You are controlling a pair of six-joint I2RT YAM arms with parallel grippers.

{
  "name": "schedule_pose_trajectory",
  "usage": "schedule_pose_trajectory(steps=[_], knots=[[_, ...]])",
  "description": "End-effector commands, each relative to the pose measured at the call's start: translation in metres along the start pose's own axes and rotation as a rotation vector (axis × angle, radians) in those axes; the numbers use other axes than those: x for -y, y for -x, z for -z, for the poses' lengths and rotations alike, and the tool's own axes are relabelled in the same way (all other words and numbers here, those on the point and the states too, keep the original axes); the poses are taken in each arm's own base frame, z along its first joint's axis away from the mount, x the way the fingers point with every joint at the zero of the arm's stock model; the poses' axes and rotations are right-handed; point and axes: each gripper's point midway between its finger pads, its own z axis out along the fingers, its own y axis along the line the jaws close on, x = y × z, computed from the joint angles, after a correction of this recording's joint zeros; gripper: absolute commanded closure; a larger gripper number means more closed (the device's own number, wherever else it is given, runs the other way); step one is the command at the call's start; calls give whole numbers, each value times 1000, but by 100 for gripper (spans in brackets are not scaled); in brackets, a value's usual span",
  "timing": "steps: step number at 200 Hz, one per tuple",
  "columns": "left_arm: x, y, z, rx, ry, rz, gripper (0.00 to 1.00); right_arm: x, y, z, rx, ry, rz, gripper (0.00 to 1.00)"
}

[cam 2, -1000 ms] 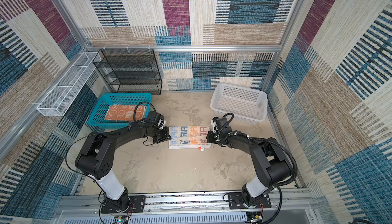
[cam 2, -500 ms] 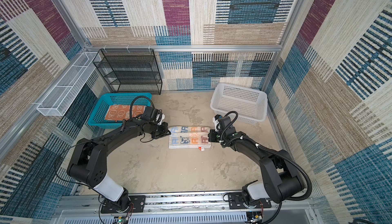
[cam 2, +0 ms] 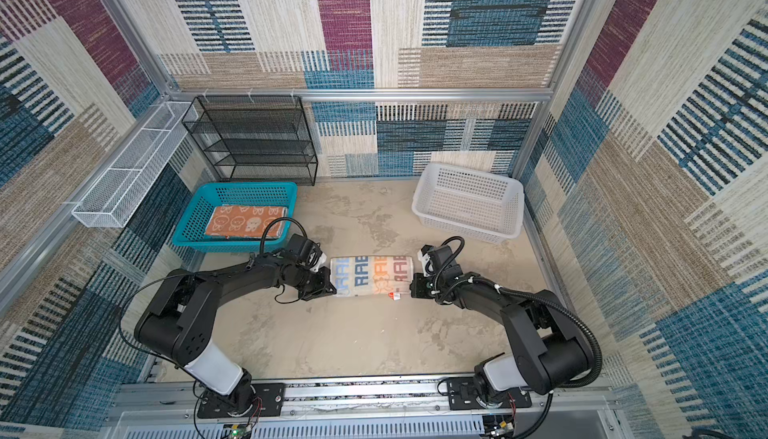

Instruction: Fold and stack the towels

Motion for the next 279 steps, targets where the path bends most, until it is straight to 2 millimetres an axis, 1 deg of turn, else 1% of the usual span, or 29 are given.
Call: schedule_pose_trajectory(steps=[1,6,20,28,33,46,60,77,79,84,91,103,111,118,123,126,130,144,151,163,172,176,189,212,234,253,267,279], knots=[[2,9,0,30,4,-2,97,-1,7,1,24,-2,-3,97],[2,10,1,33,8,-3,95,-2,8,1,25,0,-2,97],[4,12,4,40,10,-9,96,-3,8,2,25,5,-1,94],[5,14,6,49,8,-10,95,-4,8,3,28,6,2,86],[7,15,7,53,7,-13,89,-4,8,3,28,6,3,81],[11,18,14,72,6,-21,78,-5,11,7,34,5,7,74],[14,21,23,94,17,-35,70,-10,16,15,52,6,17,60],[21,27,41,136,36,-60,58,-19,25,30,87,17,34,48],[22,27,43,141,36,-64,58,-21,26,32,90,20,36,45],[25,29,49,155,36,-69,54,-25,29,36,98,27,40,41],[30,31,57,177,25,-75,46,-31,33,41,111,45,45,35],[41,35,69,217,-3,-77,31,-44,40,48,128,93,48,30],[51,39,74,240,-37,-79,24,-54,43,50,132,136,44,26],[61,42,75,255,-84,-72,19,-60,46,50,138,168,40,23],[69,44,74,261,-133,-63,14,-64,47,49,138,189,36,21],[73,45,73,260,-162,-51,10,-67,48,49,139,204,35,20],[78,47,71,259,-194,-42,1,-70,48,47,138,225,31,19],[90,52,64,250,-257,-18,1,-83,50,45,137,303,16,13],[92,54,58,246,-269,-5,1,-88,48,42,126,334,11,10],[96,55,47,234,-295,7,1,-87,44,35,114,353,-8,6],[96,55,38,218,-301,11,1,-83,40,29,105,354,-21,2],[94,54,34,210,-295,15,1,-81,38,26,102,355,-26,0],[86,50,19,183,-289,34,1,-76,27,17,72,362,-42,1],[65,38,0,145,-251,62,1,-65,11,4,32,352,-68,1],[41,28,-7,124,-168,58,1,-49,0,-1,22,289,-75,1],[22,20,-13,98,-88,37,1,-39,-4,-2,16,236,-62,1],[20,20,-12,87,-69,4,1,-37,-2,-2,15,212,-41,1],[30,25,-5,90,-78,-29,1,-40,2,0,12,214,-13,1]])
